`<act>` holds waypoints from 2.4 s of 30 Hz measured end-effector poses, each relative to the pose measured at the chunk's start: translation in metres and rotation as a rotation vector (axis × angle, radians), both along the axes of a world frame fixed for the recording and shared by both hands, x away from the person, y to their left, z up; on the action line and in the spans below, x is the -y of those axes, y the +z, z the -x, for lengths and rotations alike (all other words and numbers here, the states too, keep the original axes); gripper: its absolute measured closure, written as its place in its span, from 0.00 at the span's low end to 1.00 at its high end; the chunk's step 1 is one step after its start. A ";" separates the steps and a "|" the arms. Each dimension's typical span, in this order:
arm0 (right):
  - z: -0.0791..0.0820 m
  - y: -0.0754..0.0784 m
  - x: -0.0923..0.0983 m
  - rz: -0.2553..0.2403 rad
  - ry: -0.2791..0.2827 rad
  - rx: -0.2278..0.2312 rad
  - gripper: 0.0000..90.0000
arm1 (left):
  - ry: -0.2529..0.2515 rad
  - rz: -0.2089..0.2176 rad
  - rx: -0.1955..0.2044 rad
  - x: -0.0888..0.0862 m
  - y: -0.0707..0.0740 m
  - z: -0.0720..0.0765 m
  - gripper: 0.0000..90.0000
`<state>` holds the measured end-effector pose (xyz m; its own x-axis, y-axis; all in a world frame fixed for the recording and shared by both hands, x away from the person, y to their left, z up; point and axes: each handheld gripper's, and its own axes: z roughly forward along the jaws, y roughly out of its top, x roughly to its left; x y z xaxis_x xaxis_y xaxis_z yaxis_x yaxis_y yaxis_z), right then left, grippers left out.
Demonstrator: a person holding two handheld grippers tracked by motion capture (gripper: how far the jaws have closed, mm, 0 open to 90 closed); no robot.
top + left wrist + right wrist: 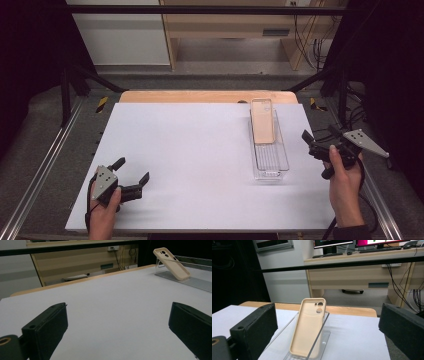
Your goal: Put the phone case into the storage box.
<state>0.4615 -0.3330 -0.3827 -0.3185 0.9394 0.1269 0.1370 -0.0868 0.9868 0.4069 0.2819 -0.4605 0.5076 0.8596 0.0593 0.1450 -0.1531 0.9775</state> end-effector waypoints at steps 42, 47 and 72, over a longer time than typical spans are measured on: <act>0.053 -0.036 -0.021 0.034 -0.052 0.089 0.02 | 0.001 0.015 0.003 0.003 0.001 0.005 0.03; 0.056 -0.045 -0.025 0.032 -0.056 0.085 0.02 | 0.000 0.018 -0.001 0.003 0.000 0.007 0.03; 0.063 -0.071 -0.048 0.063 -0.002 0.063 0.02 | -0.020 0.068 0.037 -0.003 0.005 0.016 0.03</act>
